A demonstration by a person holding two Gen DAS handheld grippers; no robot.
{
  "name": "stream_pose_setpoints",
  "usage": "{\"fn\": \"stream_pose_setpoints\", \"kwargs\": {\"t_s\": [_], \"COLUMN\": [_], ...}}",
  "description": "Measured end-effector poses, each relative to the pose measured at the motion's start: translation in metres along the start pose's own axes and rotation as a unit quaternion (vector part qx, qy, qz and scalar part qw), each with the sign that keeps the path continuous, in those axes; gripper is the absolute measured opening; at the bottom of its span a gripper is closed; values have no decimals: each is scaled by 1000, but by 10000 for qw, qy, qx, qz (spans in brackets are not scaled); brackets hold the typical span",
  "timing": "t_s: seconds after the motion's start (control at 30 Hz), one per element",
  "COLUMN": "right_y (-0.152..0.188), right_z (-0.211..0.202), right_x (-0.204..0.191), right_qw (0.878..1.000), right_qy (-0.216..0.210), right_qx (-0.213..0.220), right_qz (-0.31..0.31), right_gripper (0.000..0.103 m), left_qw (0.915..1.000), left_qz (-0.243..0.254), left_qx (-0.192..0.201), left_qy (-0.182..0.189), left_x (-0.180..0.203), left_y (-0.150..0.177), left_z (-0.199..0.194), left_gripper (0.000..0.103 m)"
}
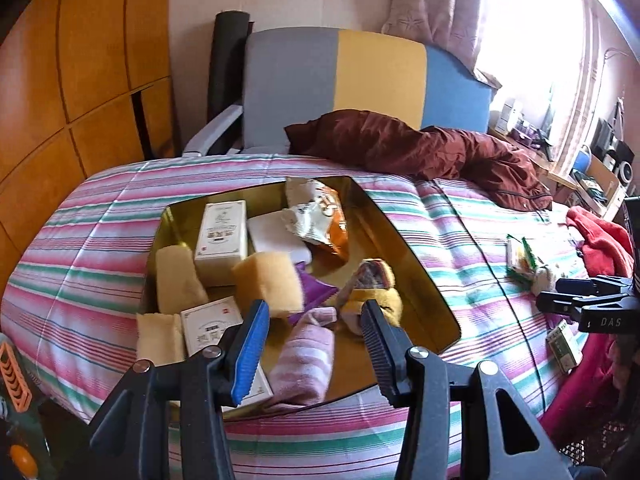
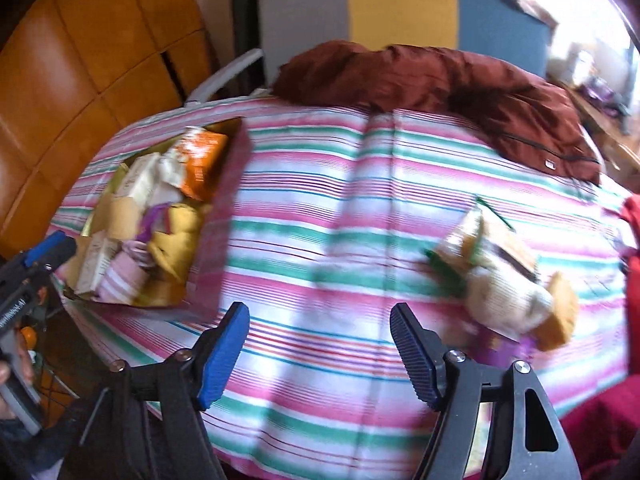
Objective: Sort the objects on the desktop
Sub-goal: 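Move both grippers to the remaining items and grasp the green-labelled box with the right gripper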
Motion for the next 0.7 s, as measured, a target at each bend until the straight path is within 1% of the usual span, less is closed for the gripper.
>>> {"fn": "stream_pose_setpoints", "kwargs": {"t_s": [0.17,0.23,0.33,0.47,0.53,0.6,0.7], "right_y": [14,19,27,40,46,54,63], "right_z": [-10,-13,-13,-2,5,11,18], "right_x": [42,56,77,98,101,98,91], "right_qw": [9993,9988,9973,9934,9919,9905,9878], "right_qy": [255,320,444,563,538,514,473], "right_qx": [-125,-200,-382,-799,-1003,-1213,-1473], "right_qz": [240,300,437,596,571,406,166], "right_gripper": [75,76,78,78,78,77,69], "left_qw": [9999,9997,9992,9980,9971,9962,9948], "left_qz": [92,119,191,334,443,549,686], "left_qx": [-52,-68,-64,-67,-86,-112,-172], "left_qy": [109,222,335,527,618,662,735], "left_x": [8,12,19,33,43,51,64], "left_y": [1,1,-1,-4,-6,-8,-9], "left_z": [3,3,3,2,3,5,8], "left_gripper": [48,48,48,48,48,49,49]}}
Point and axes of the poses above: each gripper's, at about its wrist camera, not at the fingertips, and z roughly the way its jaws point, x to its right, y to its underside, the point moved 6 cm from there along z, roughly the way its jaws point, and after that the axes turned 8 degrees about -x, right-handed, at the moved point
